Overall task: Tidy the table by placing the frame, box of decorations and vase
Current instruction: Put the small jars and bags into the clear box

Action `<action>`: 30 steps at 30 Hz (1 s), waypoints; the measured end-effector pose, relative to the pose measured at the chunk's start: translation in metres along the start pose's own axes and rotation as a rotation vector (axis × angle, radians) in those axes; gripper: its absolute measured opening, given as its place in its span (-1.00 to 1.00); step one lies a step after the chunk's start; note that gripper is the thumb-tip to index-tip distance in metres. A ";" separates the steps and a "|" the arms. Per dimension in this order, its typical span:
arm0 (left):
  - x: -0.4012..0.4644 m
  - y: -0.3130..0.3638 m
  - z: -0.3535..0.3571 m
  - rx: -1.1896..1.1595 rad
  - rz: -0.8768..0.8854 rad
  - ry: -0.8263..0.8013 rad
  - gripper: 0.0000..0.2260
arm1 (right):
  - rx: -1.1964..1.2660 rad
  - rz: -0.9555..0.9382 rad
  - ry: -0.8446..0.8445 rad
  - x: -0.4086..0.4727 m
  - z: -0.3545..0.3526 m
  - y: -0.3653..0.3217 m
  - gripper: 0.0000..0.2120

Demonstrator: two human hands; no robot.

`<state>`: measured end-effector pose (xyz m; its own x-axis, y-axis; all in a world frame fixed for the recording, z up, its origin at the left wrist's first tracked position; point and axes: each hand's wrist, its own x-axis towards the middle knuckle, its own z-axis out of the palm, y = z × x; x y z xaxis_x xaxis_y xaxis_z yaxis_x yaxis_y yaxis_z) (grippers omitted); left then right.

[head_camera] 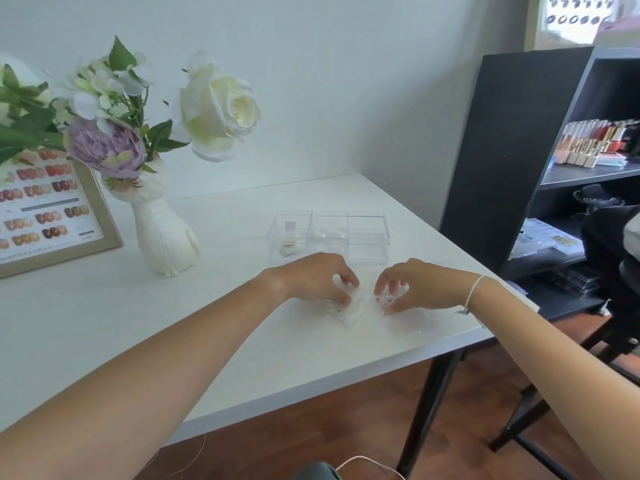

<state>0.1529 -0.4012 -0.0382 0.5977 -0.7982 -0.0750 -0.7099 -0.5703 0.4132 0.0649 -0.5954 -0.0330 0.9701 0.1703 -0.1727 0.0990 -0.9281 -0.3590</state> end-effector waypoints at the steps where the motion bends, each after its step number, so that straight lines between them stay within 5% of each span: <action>1: 0.000 0.000 0.000 0.002 0.001 -0.002 -0.69 | -0.002 -0.004 0.005 0.001 0.000 0.000 -0.81; 10: -0.006 -0.005 0.002 -0.075 -0.036 0.045 -0.84 | -0.012 -0.010 0.052 0.004 -0.001 -0.010 -0.98; 17: -0.012 -0.015 0.008 -0.241 -0.067 0.124 -0.90 | 0.139 -0.053 0.189 0.009 -0.020 -0.011 -0.87; 30: -0.021 -0.023 0.015 -0.452 -0.119 0.193 -0.83 | 0.364 0.040 0.749 0.067 -0.082 -0.009 -0.98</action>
<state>0.1511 -0.3738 -0.0598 0.7527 -0.6583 0.0058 -0.4258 -0.4801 0.7670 0.1472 -0.6025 0.0336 0.8745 -0.2459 0.4180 0.1079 -0.7417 -0.6620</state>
